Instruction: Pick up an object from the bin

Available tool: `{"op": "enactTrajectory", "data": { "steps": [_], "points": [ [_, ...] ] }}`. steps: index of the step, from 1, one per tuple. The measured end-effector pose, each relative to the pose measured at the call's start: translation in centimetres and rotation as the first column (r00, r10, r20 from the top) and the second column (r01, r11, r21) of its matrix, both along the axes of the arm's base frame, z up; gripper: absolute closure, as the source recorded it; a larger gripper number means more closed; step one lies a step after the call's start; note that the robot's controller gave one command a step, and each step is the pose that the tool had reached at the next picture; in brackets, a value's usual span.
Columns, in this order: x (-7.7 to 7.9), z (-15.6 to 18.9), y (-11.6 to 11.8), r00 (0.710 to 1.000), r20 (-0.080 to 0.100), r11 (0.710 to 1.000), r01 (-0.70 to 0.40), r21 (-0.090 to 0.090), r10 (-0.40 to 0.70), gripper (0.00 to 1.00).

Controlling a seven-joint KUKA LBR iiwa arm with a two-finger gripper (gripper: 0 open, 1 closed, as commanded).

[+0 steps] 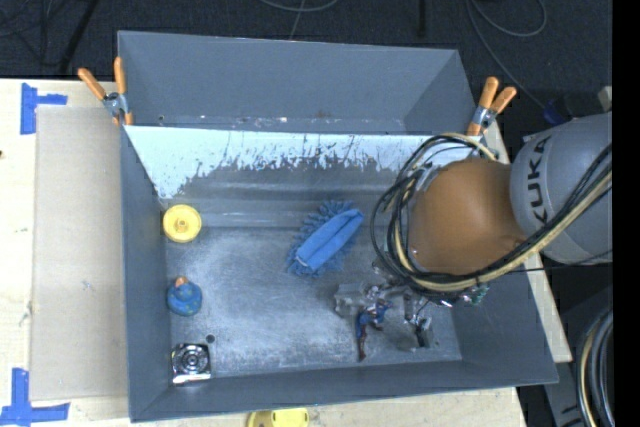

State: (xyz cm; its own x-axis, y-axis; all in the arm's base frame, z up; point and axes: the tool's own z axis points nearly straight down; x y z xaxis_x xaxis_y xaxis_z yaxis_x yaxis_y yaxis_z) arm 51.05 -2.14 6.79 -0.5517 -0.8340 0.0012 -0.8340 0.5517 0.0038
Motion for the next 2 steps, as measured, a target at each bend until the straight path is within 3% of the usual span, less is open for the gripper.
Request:
{"op": "enactTrajectory", "data": {
  "steps": [1, 2],
  "points": [
    [1.12, 0.16, 0.88, 0.999, 0.004, 0.999, 0.052, 0.001, -0.052, 1.0],
    [1.12, 0.16, 0.88, 0.999, 0.004, 0.999, 0.052, 0.001, -0.052, 1.0]
  ]
}}
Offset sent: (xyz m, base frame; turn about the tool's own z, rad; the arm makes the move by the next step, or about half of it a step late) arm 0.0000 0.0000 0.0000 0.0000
